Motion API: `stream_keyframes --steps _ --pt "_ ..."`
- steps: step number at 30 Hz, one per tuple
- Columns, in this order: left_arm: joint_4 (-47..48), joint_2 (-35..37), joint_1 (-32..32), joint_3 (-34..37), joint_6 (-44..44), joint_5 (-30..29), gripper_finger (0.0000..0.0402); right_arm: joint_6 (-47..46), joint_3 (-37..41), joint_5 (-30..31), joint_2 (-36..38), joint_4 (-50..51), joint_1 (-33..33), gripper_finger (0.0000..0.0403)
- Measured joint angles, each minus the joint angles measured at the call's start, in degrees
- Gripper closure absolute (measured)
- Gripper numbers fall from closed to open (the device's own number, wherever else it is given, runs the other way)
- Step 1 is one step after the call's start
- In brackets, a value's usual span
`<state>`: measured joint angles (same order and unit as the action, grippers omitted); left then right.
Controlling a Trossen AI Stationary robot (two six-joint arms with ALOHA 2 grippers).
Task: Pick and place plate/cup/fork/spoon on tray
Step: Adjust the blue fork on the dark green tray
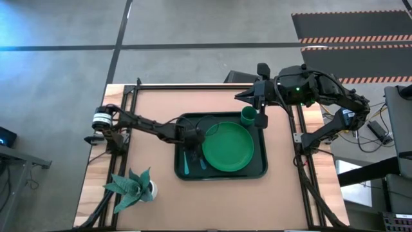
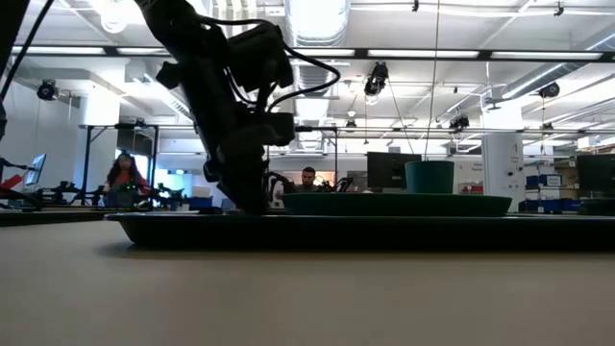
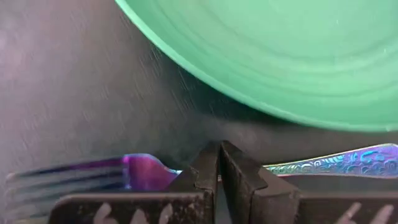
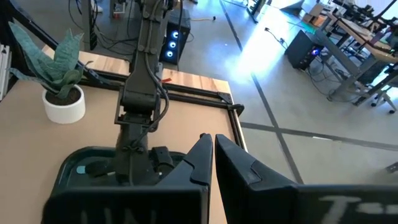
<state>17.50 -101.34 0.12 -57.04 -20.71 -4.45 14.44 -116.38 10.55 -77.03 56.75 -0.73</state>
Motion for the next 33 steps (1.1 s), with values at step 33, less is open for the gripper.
stream_keyframes --steps 33 --pt "0.3 -0.3 -5.7 -2.2 -2.9 6.4 0.0402 1.4 0.0 -1.6 0.0 -1.9 0.0 0.0394"
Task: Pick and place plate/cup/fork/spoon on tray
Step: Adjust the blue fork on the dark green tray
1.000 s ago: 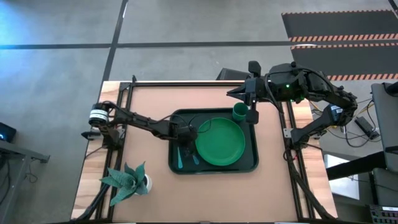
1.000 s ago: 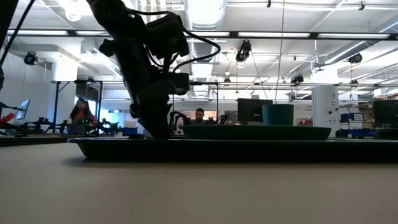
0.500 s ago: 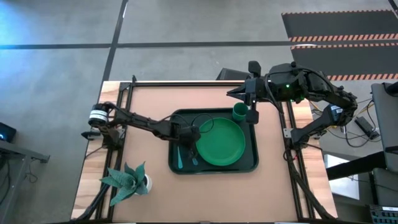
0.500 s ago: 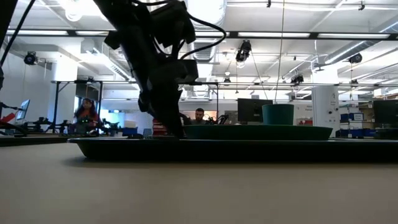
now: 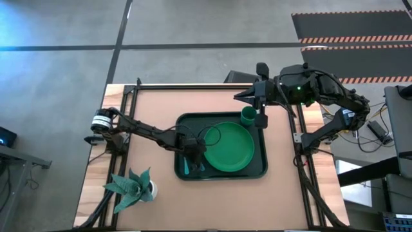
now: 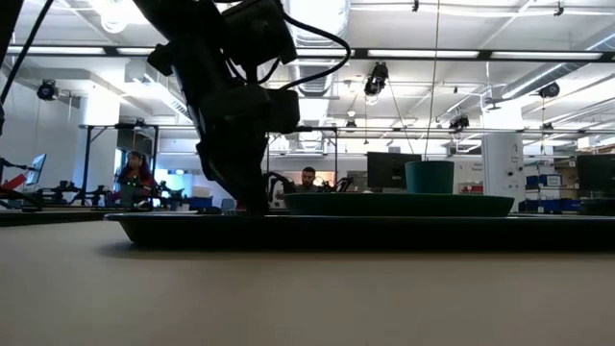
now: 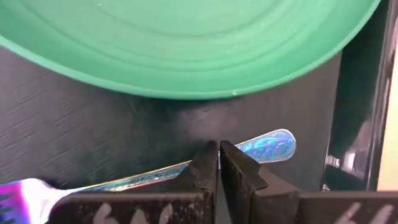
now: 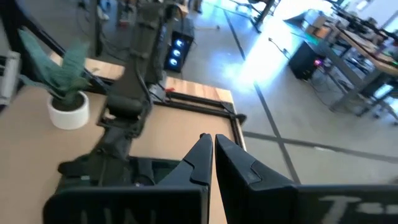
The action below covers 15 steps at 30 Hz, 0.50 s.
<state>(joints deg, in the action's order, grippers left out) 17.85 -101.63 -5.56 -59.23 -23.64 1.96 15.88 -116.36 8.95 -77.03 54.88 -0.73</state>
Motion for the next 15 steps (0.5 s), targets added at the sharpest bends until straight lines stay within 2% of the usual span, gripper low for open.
stream_keyframes --steps 7,15 --pt "-4.5 -3.5 -0.1 -0.2 0.4 1.2 0.0402 0.6 0.0 -1.9 0.0 -1.4 0.0 0.0394" --pt "-2.6 -3.2 -0.9 -0.4 0.0 2.1 0.0402 0.2 0.0 -1.9 0.0 -1.2 0.0 0.0394"
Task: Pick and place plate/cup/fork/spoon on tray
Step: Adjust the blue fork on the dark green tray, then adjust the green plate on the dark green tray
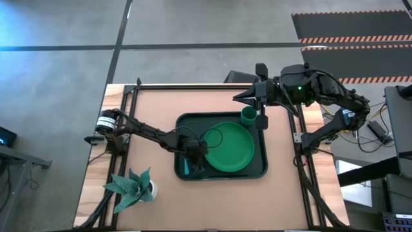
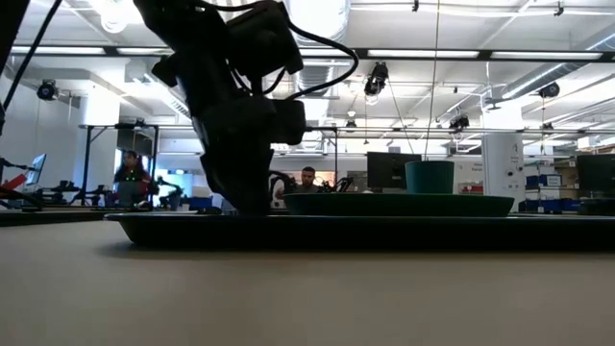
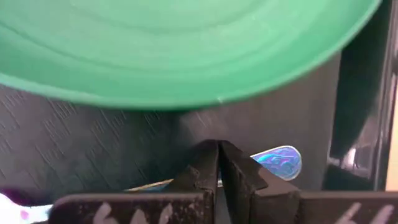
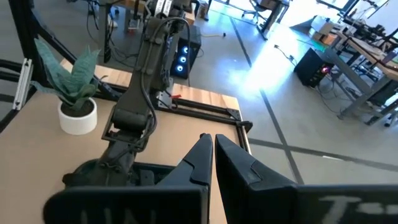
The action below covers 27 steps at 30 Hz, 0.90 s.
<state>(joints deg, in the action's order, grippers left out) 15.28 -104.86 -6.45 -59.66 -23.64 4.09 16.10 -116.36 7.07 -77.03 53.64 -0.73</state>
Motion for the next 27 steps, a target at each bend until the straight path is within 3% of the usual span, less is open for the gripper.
stream_keyframes --steps 16,22,27 --pt "6.2 1.8 -1.3 0.0 -0.3 1.5 0.0402 0.4 0.0 0.5 0.0 0.8 0.0 0.0394" --pt "6.3 1.8 -1.2 -2.3 3.4 -2.0 0.0402 0.1 0.0 0.5 0.0 1.0 0.0 0.0394" --pt "8.6 2.2 -1.1 -7.3 12.0 -9.0 0.0402 -1.5 0.0 0.5 0.0 1.0 0.0 0.0394"
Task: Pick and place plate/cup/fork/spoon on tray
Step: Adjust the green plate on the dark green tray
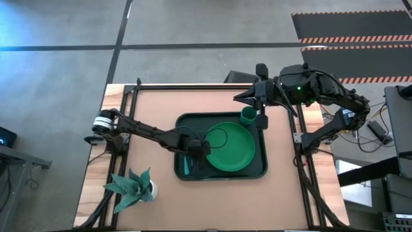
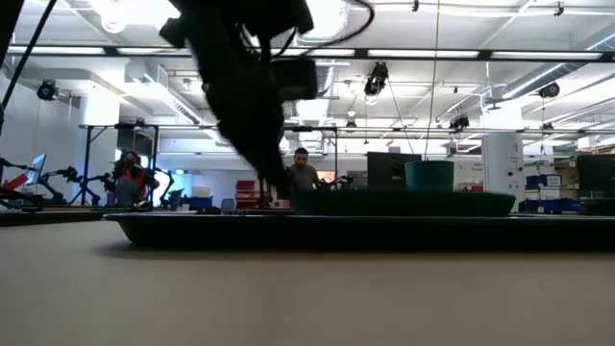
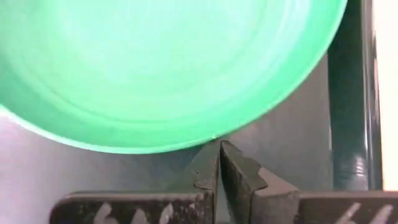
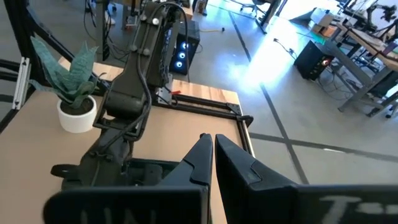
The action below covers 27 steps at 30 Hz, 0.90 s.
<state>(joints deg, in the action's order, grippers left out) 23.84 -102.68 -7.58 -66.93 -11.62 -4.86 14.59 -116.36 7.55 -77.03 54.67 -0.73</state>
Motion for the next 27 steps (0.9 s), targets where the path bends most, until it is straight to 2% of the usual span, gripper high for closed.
stream_keyframes --steps 3,11,22,27 --pt "-0.8 0.1 0.9 -2.7 4.7 -1.8 0.0402 -0.7 0.0 0.0 0.0 0.1 0.0 0.0394" --pt "-2.2 -0.7 3.9 -5.3 7.6 -1.6 0.0402 -2.0 0.0 0.0 0.0 0.1 0.0 0.0394" --pt "-8.4 -5.7 7.2 -4.8 7.9 4.6 0.0402 -2.0 0.0 0.1 0.0 -0.4 0.0 0.0394" --pt "-9.7 -8.4 7.4 -5.2 7.7 5.5 0.0402 -2.0 0.0 0.0 0.0 -0.5 0.0 0.0394"
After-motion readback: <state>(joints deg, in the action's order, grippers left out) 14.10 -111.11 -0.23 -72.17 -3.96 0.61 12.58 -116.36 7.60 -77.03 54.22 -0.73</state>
